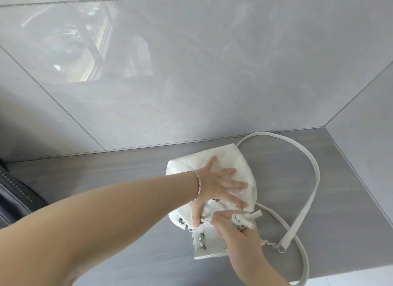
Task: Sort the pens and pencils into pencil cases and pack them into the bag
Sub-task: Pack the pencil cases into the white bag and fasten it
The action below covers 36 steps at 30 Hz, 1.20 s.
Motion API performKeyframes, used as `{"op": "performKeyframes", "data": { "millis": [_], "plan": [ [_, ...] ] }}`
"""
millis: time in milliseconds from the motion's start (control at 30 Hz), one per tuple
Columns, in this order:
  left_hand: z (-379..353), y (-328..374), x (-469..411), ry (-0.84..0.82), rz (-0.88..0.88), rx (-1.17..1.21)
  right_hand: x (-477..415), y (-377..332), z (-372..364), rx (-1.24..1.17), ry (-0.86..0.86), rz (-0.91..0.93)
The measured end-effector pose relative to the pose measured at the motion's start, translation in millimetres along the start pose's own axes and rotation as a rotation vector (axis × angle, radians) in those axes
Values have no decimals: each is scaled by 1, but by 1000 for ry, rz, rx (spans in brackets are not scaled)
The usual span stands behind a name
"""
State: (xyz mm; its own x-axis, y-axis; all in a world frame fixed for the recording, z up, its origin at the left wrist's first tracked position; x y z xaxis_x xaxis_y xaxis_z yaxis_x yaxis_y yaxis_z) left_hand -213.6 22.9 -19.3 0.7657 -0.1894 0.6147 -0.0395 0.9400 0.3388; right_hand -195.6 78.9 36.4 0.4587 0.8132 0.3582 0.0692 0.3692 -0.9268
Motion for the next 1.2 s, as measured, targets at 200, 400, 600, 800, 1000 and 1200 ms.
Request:
{"op": "performKeyframes", "data": {
  "millis": [200,400,600,800,1000,1200],
  "plan": [
    [-9,-9,-2,149,32,-50,1,19,-13,224,-168,-30],
    [19,-38,56,651,194,891,-20,2,1,221,-145,96],
    [62,29,108,827,100,567,-28,3,-14,291,-265,114],
    [50,25,98,831,108,676,-19,-10,-8,386,-349,277],
    [59,38,103,915,-46,691,-3,-33,28,342,-47,472],
    [66,46,111,1047,-76,492,-9,-17,32,380,36,414]
  ]
}}
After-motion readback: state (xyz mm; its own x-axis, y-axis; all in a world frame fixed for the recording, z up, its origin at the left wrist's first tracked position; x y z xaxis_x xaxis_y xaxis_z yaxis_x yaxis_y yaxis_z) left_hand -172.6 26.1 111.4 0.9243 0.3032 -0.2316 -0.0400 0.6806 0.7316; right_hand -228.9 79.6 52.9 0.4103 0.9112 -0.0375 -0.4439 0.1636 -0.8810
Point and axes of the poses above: each hand's wrist, its own x-axis away from the middle knuckle, its own z-axis out of the back of the hand, y = z × x, the point moved 10 cm from there along -x, towards the middle knuckle, and after that the axes turned 14 degrees about x, right-handed, at the moved point
